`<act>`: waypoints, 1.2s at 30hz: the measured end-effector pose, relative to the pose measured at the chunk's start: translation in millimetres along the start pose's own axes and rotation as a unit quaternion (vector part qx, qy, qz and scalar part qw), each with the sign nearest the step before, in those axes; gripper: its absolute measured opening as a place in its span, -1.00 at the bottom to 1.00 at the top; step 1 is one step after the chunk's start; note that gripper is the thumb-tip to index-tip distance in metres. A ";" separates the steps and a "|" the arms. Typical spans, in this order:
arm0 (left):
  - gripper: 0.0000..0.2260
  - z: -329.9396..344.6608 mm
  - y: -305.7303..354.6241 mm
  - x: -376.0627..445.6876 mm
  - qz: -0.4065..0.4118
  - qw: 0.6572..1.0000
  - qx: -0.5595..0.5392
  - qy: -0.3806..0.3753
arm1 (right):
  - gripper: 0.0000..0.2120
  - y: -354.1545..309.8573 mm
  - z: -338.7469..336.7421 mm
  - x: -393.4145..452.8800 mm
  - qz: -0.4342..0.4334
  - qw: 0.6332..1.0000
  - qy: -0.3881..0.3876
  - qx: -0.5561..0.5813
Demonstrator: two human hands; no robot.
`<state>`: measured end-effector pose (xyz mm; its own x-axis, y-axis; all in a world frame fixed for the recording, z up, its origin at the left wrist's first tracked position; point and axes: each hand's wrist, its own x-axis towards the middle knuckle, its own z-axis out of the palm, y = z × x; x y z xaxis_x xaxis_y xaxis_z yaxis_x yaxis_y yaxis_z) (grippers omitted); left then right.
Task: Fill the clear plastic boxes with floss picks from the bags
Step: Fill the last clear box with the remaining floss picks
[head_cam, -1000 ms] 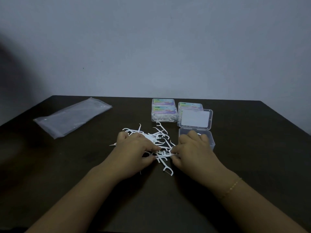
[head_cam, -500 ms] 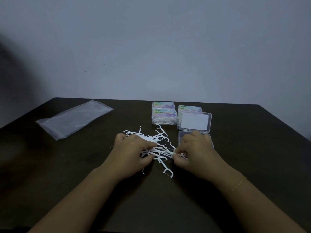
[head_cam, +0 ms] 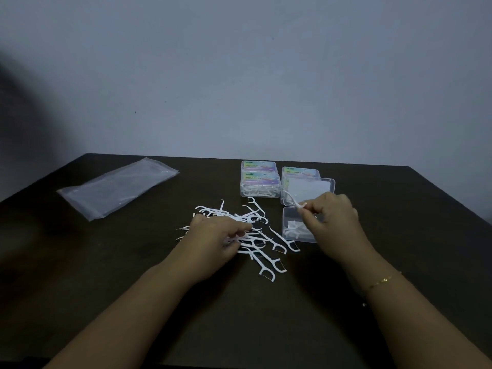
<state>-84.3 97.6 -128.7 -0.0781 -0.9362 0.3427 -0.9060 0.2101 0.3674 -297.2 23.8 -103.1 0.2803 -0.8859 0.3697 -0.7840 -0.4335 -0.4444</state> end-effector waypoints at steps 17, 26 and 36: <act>-0.68 -18.7 -16.9 -3.9 -0.047 0.995 0.086 0.031 | -0.67 8.1 0.2 1.4 0.022 0.982 -0.068 -0.175; -0.64 -26.2 -26.7 -2.6 -0.063 0.990 0.120 -0.032 | -0.75 2.9 5.9 -8.2 -0.052 0.993 0.026 -0.100; -0.52 -37.5 -16.7 -1.0 -0.110 0.964 0.231 -0.072 | -0.15 -32.8 20.8 -33.9 -0.172 0.963 -0.085 -0.191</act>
<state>-53.6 105.7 -102.7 0.1112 -0.9801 0.1647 -0.9931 -0.1157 -0.0182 -269.5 64.7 -118.1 0.6208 -0.7290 0.2885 -0.7660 -0.6423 0.0251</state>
